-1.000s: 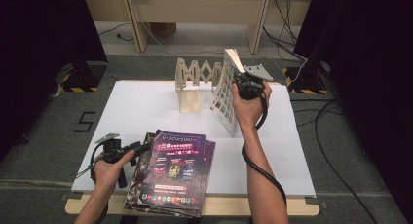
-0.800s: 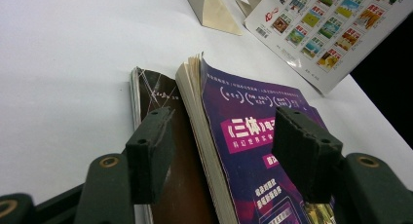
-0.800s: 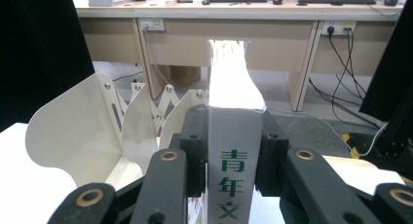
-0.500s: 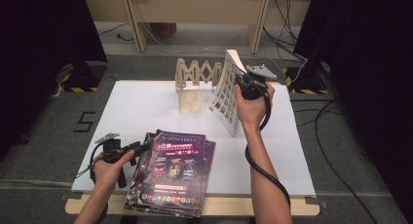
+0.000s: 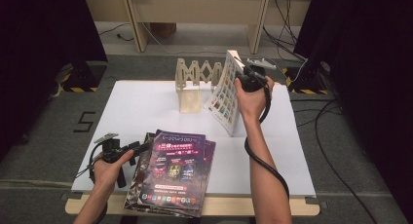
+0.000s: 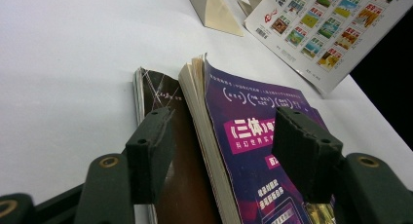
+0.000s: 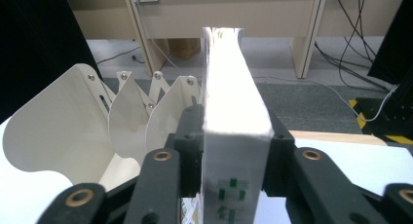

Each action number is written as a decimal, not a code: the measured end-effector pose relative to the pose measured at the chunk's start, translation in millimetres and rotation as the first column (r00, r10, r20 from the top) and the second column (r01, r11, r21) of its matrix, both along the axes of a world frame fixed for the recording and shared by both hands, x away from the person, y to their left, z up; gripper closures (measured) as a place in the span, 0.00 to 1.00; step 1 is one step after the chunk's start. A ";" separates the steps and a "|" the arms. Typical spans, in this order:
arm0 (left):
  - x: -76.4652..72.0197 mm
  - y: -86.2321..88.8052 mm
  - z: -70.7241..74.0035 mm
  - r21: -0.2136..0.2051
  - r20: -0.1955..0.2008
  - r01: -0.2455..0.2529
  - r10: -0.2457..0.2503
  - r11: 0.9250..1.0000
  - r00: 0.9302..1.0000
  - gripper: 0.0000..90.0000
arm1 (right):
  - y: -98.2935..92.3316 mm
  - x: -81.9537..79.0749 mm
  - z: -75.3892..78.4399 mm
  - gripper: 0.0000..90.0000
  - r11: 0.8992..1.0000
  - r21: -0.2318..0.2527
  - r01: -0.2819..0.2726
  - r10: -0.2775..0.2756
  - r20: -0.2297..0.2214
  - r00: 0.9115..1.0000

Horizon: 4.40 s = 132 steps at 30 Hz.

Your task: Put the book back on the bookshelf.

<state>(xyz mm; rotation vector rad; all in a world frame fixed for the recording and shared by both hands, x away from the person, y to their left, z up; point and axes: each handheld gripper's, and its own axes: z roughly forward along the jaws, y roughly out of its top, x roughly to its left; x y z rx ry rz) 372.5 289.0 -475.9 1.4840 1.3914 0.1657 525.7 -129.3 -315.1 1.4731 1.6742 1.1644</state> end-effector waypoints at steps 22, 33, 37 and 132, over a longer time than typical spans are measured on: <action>1.1 -0.1 -1.9 -0.001 -0.007 0.003 -0.003 1.000 1.000 0.44 | 10.2 17.7 8.9 0.82 0.999 -0.019 0.035 -0.036 -0.093 0.995; 1.5 0.9 -1.8 -0.003 -0.006 0.001 -0.001 1.000 1.000 0.44 | 17.8 0.0 16.3 0.83 0.999 0.010 0.036 -0.037 0.039 0.999; 1.2 2.5 -1.6 -0.004 -0.003 -0.001 0.001 1.000 1.000 0.44 | 22.3 0.8 18.3 0.83 0.999 0.005 0.052 -0.052 0.070 0.996; -2.0 0.7 -1.8 -0.013 -0.002 -0.005 0.004 1.000 1.000 0.44 | 36.1 12.9 22.8 0.70 0.999 -0.053 0.005 -0.009 -0.070 0.998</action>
